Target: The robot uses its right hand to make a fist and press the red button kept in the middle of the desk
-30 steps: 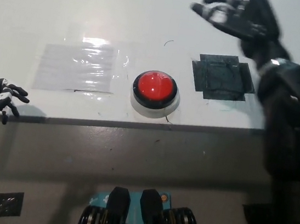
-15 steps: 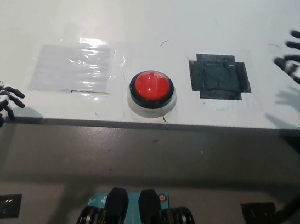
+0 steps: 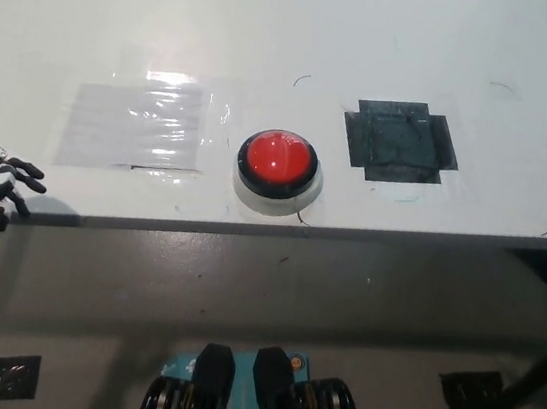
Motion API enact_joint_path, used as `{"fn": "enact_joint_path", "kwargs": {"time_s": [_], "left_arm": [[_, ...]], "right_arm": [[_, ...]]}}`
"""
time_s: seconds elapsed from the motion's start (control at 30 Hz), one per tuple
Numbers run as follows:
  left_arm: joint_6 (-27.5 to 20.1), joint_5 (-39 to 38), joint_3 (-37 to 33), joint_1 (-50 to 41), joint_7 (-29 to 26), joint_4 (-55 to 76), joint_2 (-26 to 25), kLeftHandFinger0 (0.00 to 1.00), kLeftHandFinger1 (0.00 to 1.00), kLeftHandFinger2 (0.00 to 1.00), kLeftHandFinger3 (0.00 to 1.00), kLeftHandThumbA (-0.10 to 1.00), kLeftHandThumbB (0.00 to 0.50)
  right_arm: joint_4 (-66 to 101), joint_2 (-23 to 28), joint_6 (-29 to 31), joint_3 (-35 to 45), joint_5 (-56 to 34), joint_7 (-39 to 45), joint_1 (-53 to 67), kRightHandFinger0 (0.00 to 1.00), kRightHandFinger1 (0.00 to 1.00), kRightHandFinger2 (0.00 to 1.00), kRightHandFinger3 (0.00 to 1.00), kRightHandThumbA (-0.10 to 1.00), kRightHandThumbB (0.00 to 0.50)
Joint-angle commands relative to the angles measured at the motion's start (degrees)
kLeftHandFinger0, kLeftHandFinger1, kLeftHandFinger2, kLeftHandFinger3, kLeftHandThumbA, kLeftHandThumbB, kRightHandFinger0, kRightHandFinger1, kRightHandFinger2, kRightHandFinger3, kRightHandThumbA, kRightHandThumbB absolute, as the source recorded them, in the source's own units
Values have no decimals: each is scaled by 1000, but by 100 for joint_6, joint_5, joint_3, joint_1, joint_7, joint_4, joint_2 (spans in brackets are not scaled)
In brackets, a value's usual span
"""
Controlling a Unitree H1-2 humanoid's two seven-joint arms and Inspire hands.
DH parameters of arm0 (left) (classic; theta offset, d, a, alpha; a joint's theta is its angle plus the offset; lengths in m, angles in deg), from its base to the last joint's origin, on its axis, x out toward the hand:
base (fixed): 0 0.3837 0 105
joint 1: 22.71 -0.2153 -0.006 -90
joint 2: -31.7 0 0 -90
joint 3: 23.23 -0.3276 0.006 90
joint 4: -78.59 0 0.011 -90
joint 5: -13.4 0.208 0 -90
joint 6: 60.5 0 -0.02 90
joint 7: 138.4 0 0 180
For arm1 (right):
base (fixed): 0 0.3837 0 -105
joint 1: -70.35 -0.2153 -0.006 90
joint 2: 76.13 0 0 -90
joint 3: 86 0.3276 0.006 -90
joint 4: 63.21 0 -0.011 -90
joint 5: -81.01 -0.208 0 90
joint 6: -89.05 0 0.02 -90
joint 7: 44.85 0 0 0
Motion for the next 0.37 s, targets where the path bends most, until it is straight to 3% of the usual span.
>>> {"fn": "enact_joint_path", "kwargs": {"time_s": [0.0,0.27,0.33], "left_arm": [[-22,-41,104,39,-28,231,-112,169,305,444,579,537,0],[-65,-80,107,74,-6,185,-94,156,299,436,588,524,0],[-26,-102,121,75,-17,209,-79,149,295,426,580,512,0]], "right_arm": [[55,17,270,73,-4,-137,-3,402,558,623,741,1000,327],[-82,7,304,112,6,-284,-34,400,529,593,717,1000,327],[-107,2,296,111,-10,-289,-33,406,524,575,708,1000,307]]}}
